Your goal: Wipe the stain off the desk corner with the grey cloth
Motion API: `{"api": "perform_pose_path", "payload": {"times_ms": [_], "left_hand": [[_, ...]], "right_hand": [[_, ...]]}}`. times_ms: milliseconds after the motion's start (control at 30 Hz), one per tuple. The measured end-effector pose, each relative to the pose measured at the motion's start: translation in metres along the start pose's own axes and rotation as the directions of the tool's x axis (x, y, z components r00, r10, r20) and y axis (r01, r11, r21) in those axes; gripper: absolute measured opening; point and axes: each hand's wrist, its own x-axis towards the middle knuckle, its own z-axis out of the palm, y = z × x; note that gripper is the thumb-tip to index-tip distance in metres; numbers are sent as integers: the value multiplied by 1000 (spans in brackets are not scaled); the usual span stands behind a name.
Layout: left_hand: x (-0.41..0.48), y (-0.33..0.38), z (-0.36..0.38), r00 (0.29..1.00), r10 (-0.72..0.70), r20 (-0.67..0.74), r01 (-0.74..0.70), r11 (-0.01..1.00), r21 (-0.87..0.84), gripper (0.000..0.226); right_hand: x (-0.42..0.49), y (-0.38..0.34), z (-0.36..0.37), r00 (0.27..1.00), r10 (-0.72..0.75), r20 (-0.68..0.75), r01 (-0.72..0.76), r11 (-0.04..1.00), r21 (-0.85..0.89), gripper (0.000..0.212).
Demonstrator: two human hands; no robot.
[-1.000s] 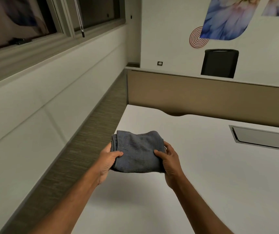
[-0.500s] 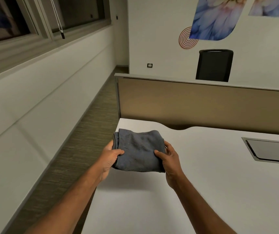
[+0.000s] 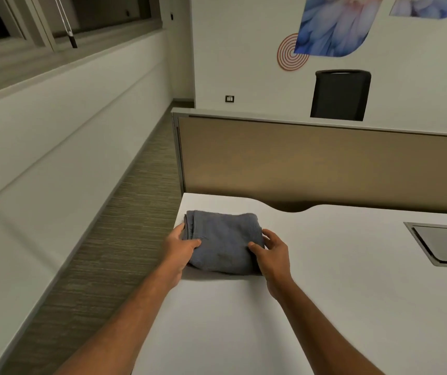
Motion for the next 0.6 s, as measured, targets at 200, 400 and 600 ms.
{"api": "perform_pose_path", "payload": {"times_ms": [200, 400, 600], "left_hand": [[0, -18, 3, 992, -3, -122, 6, 1000, 19, 52], [-21, -13, 2, 964, 139, -228, -90, 973, 215, 61], [-83, -22, 3, 912, 389, -132, -293, 841, 454, 53]], "right_hand": [[-13, 15, -5, 995, 4, -96, -20, 986, -166, 67], [-39, 13, -8, 996, -78, -41, 60, 941, -332, 65], [-83, 5, -24, 956, -290, 41, 272, 829, -489, 50]]}}
